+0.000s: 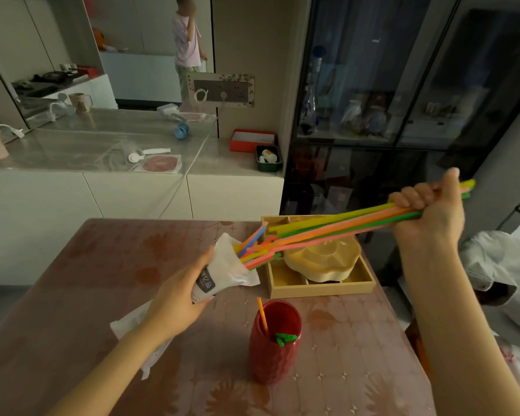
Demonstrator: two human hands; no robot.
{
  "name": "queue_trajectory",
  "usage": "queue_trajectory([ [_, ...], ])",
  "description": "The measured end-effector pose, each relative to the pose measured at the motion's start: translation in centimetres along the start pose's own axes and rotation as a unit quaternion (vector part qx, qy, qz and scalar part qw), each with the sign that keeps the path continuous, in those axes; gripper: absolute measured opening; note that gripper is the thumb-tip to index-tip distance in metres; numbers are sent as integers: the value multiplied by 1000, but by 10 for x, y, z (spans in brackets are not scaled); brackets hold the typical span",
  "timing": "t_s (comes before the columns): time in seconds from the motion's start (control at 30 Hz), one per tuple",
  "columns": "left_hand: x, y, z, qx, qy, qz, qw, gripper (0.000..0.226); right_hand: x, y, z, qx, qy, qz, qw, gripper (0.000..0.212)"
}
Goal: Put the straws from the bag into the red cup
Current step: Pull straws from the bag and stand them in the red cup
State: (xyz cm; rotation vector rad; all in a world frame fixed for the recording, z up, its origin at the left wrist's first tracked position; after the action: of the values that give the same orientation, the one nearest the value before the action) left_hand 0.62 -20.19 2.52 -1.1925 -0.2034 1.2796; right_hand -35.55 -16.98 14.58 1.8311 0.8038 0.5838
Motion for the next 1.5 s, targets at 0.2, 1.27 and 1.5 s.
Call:
queue_trajectory([
  [0.2, 11, -5, -26, -11, -47, 1, 999, 106, -8, -47, -26, -33, 12, 59, 998, 44],
  [1.27, 10, -6, -21, 3, -64, 22, 998, 103, 127, 15, 115, 431, 49, -378, 818, 48],
  [1.5, 5, -7, -18, -6, -60, 26, 998, 95, 150, 26, 97, 480, -17, -436, 761, 48],
])
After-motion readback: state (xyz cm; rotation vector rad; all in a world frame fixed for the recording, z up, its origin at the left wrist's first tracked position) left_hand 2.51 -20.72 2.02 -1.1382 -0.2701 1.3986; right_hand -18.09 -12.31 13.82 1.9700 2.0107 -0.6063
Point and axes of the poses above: each hand's wrist, its own x-axis away from the middle knuckle, its own y-axis out of the palm, z = x × y, the point moved 9 cm from there along -x, towards the middle knuckle, and after that the axes turned 8 degrees about -x, right-handed, at the moved point
